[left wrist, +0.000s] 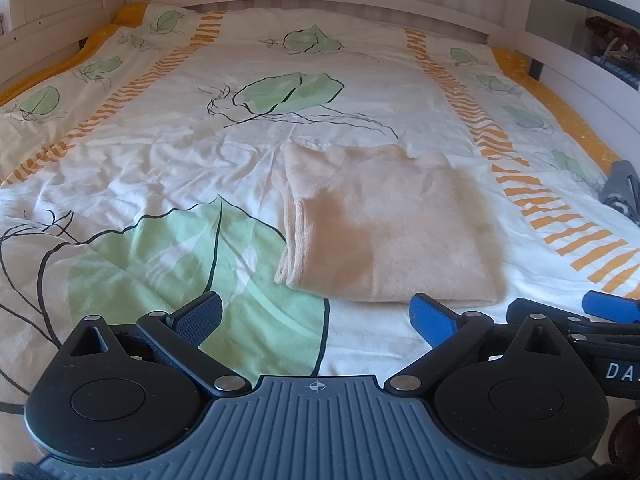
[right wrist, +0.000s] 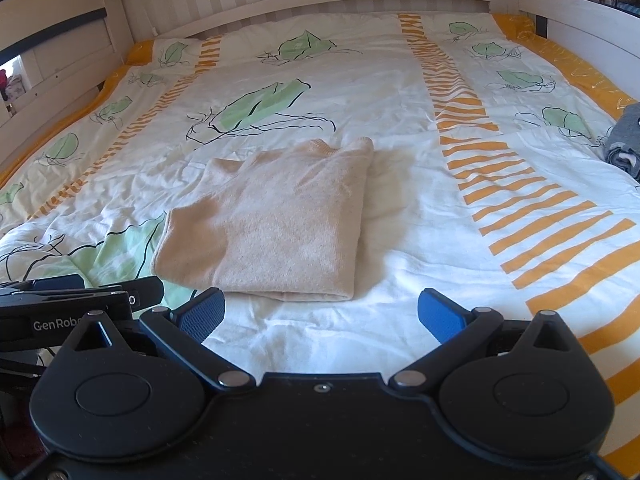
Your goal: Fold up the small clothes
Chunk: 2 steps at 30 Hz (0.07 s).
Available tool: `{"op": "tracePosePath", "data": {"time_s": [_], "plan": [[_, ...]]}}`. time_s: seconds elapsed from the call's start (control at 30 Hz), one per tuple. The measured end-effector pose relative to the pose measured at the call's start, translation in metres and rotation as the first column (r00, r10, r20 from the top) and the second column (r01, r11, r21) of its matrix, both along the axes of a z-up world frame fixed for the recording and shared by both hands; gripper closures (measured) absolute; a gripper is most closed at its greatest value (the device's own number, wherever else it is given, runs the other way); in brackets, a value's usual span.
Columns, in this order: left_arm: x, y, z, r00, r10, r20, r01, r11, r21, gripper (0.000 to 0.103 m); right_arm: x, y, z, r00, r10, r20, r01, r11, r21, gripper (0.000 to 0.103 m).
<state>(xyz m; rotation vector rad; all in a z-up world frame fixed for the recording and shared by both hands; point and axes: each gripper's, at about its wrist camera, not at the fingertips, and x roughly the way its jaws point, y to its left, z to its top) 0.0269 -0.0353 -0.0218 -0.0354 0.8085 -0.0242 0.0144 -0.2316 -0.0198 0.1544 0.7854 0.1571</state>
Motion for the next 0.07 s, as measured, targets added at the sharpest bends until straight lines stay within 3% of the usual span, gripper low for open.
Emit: {"op": "tracePosePath", "data": {"time_s": [0.07], "plan": [[0.0006, -0.0008, -0.0003, 1.0, -0.006, -0.002, 0.006, 1.0, 0.003, 0.002, 0.0009, -0.0004, -0.0003, 1.0, -0.003, -0.002, 0.003, 1.0, 0.004, 0.001]]}}
